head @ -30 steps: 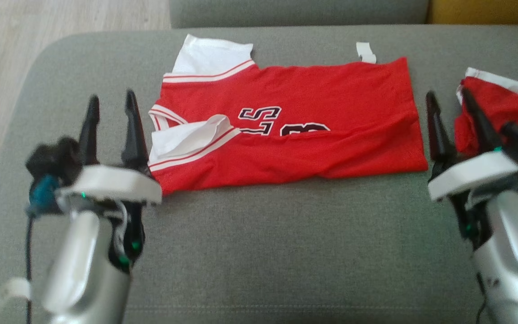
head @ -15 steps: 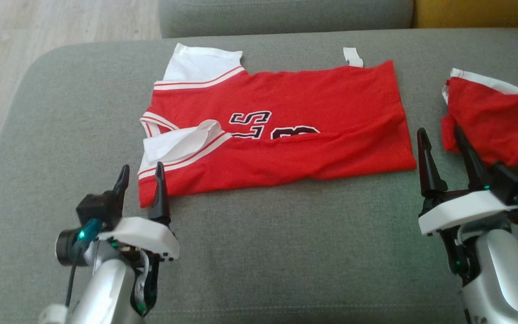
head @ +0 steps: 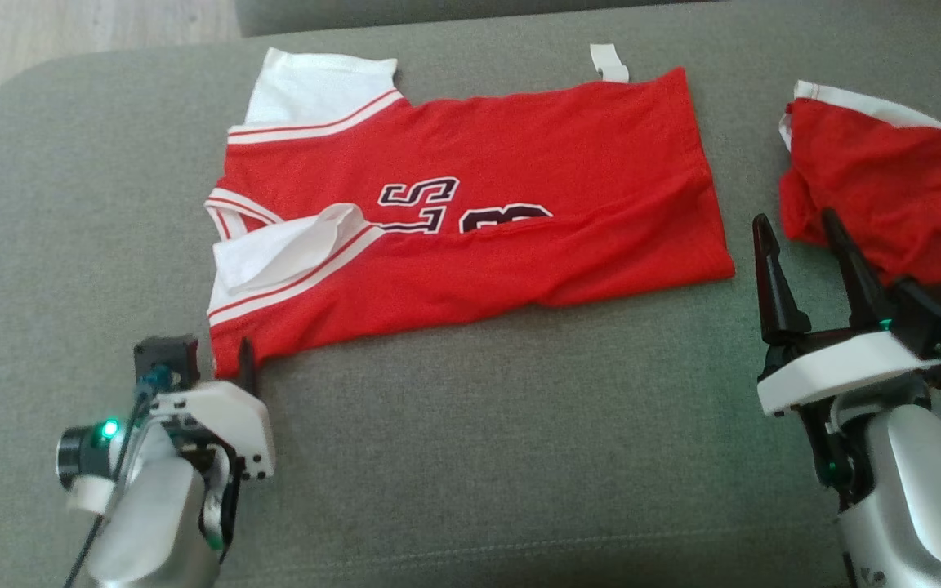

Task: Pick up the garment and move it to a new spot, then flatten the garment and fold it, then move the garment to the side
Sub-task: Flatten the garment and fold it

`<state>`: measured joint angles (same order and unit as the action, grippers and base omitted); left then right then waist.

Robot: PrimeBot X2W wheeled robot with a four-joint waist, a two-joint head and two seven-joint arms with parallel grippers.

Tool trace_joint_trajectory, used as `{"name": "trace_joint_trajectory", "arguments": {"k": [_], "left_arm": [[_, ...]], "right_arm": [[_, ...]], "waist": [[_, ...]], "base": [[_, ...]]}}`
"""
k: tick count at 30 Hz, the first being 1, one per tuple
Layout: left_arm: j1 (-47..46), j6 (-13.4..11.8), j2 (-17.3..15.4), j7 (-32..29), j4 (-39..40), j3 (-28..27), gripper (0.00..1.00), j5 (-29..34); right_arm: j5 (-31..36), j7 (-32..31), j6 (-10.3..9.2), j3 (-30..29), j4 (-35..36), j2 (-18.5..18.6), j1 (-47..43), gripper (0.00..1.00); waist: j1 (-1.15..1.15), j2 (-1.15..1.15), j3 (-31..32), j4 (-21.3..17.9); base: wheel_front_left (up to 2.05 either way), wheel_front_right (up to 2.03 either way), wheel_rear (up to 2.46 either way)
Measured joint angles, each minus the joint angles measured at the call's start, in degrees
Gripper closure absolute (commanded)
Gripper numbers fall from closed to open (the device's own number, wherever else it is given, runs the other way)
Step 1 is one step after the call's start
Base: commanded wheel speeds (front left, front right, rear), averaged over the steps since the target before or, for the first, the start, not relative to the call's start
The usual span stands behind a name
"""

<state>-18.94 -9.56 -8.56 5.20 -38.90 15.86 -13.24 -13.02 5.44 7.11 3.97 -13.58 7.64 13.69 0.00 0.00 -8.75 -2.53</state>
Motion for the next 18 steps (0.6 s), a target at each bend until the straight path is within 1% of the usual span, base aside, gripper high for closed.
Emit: {"name": "trace_joint_trajectory", "arguments": {"k": [5, 9, 10, 11, 12, 14, 18], "left_arm": [[-3.2, 1.7, -0.5, -1.6, -4.0, 0.4, 0.00, 0.0], [-5.7, 3.7, -0.9, -3.7, -6.4, 1.5, 0.00, 0.0], [-6.4, 4.1, -1.1, -4.1, -6.8, 1.7, 0.55, 0.0], [-6.9, 4.2, -1.1, -4.1, -7.2, 1.8, 1.00, 0.0], [-7.4, 4.5, -1.1, -3.7, -7.4, 1.9, 1.00, 0.0], [-7.6, 4.5, -0.7, -1.8, -7.5, 2.0, 1.00, 0.0], [-7.5, 3.4, -0.5, 3.5, -7.1, 2.0, 1.00, 0.0]], "right_arm": [[0.2, -0.5, 0.00, -0.3, 1.0, 0.0, 0.1, 0.00], [1.0, -1.1, 0.00, -1.2, 1.3, -0.1, 0.3, 0.00], [1.3, -1.5, 0.00, -1.6, 1.4, -0.2, 0.4, 0.00], [1.6, -1.7, 0.00, -2.3, 1.4, -0.4, 0.5, 0.00], [2.0, -2.0, 0.00, -3.0, 1.3, -0.6, 0.7, 0.00], [2.8, -3.0, 0.00, -4.5, 0.9, -1.3, 1.0, 0.00], [3.5, -5.3, 0.00, -6.8, -0.9, -2.5, 1.0, 0.00]], "waist": [[0.00, 0.00, -1.5, -0.8], [0.00, 0.00, -2.5, -1.2], [0.00, 0.00, -2.6, -1.3], [0.00, 0.00, -2.7, -1.3], [0.00, 0.00, -2.8, -1.2], [0.00, 0.00, -3.0, -1.0], [0.00, 0.00, -2.8, 0.0]], "base": [[0.00, 0.00, 0.00], [0.00, 0.00, 0.00], [0.00, 0.00, 0.00], [0.00, 0.00, 0.00], [0.00, 0.00, 0.00], [0.00, 0.00, 0.00], [0.00, 0.00, 0.00]]}}
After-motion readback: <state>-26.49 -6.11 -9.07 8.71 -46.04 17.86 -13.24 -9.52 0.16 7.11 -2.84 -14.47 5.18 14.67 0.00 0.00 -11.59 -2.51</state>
